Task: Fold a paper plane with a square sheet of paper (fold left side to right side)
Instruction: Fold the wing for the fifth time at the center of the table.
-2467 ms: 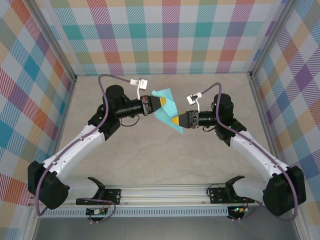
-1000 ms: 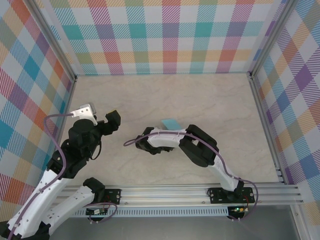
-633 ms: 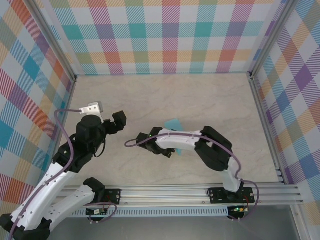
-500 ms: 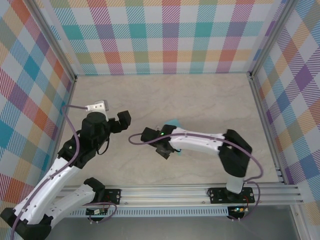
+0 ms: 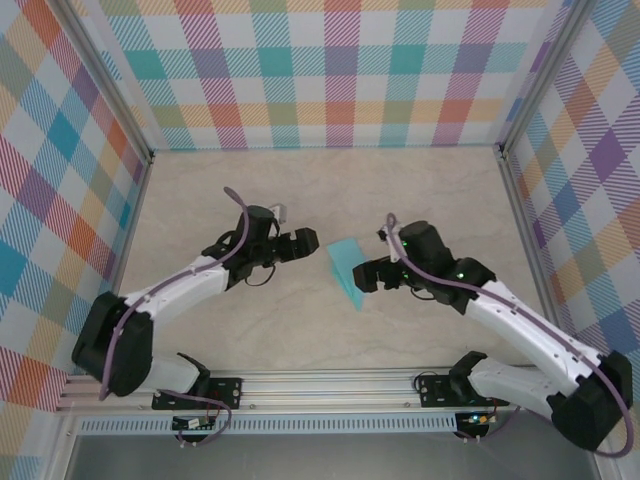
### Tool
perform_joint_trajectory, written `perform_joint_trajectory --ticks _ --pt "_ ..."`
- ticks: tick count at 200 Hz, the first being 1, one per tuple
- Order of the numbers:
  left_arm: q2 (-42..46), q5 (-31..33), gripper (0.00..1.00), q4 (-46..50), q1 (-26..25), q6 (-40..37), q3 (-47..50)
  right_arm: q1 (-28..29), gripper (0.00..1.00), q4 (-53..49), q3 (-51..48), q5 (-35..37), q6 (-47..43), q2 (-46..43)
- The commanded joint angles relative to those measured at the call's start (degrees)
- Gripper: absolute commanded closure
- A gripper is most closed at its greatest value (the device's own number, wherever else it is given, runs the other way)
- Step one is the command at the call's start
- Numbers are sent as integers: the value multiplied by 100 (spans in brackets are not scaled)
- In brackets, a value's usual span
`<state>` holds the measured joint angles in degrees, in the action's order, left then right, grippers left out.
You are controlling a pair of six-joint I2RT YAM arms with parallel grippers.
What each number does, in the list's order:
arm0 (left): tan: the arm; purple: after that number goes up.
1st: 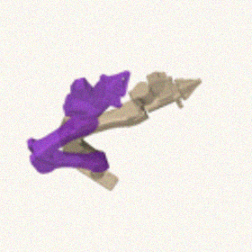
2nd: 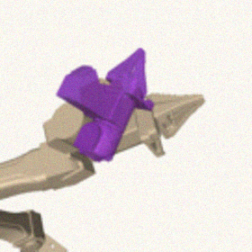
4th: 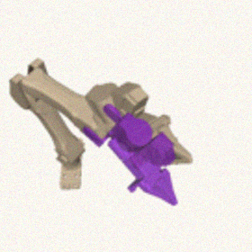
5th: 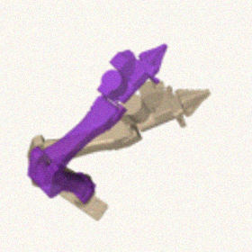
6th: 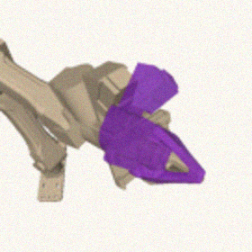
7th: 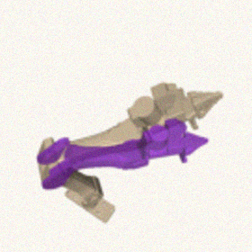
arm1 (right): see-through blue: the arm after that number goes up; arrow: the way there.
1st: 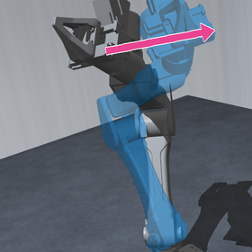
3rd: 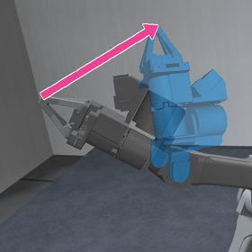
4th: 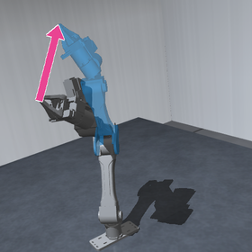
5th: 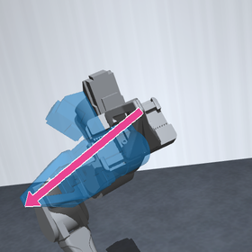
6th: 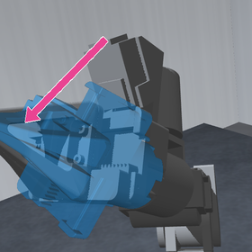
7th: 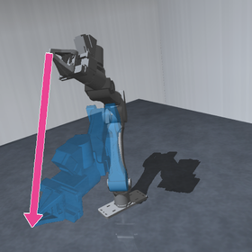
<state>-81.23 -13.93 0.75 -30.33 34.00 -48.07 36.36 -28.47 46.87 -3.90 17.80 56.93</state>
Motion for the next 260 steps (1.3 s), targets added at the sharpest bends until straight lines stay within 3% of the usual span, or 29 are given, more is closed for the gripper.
perform_joint_trajectory --ticks 1,33,67,116,152,191,226,260 --pt "-544 -817 11 -1099 -29 389 13 -660 0 939 -563 -1747 614 -403" --pt "-1572 -1108 18 -1526 -196 540 -300 -1653 0 1430 -1241 -2829 1066 -612" --pt "-2427 -1260 30 -2098 -314 834 -536 -2090 0 1698 -1577 -3301 1159 -584" --pt "-2760 -1376 77 -2568 -316 883 -541 -2387 0 2079 -1789 -3646 1189 -269" --pt "-2537 -1466 100 -2557 -299 638 -378 -2517 0 2411 -1754 -3915 949 360" --pt "-2144 -1788 100 -2757 -281 295 -48 -2515 3 2079 -1323 -3844 -317 1330" --pt "-1730 -2148 100 -2822 -272 -136 221 -2510 13 2407 -944 -4449 -564 2195" --pt "-1468 -2501 100 -3041 -263 -305 435 -2491 17 2808 -688 -4764 -647 2816"
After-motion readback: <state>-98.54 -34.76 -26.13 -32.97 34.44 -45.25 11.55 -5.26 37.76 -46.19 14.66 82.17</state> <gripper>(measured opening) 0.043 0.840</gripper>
